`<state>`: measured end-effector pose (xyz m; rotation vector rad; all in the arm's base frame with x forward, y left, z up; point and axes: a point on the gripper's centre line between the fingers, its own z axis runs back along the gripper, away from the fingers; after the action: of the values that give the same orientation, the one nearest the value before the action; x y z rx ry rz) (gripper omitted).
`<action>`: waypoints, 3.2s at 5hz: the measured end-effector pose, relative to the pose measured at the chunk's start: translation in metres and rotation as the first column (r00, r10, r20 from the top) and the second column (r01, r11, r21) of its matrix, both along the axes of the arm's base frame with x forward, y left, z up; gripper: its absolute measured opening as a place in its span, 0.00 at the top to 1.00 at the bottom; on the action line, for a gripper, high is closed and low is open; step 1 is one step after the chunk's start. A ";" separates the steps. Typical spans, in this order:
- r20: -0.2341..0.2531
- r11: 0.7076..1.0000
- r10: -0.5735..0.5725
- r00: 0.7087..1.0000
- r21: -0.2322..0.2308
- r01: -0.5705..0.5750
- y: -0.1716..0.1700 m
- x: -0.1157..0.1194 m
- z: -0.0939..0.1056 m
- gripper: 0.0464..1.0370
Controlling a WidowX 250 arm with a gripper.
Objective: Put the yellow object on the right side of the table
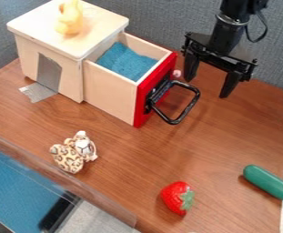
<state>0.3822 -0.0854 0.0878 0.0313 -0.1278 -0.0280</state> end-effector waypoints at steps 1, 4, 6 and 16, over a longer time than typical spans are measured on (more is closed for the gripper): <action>-0.039 1.000 0.001 0.999 0.004 0.000 0.000 -0.002 -0.015 0.04; 0.041 0.973 0.218 0.975 -0.081 -0.215 0.078 0.007 0.041 0.04; 0.137 0.920 0.387 0.912 -0.121 -0.373 0.145 -0.019 0.087 0.04; -0.043 0.935 0.355 0.934 0.004 -0.355 0.240 -0.014 0.018 0.62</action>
<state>0.3678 0.1545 0.1054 0.0501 -0.0774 0.3340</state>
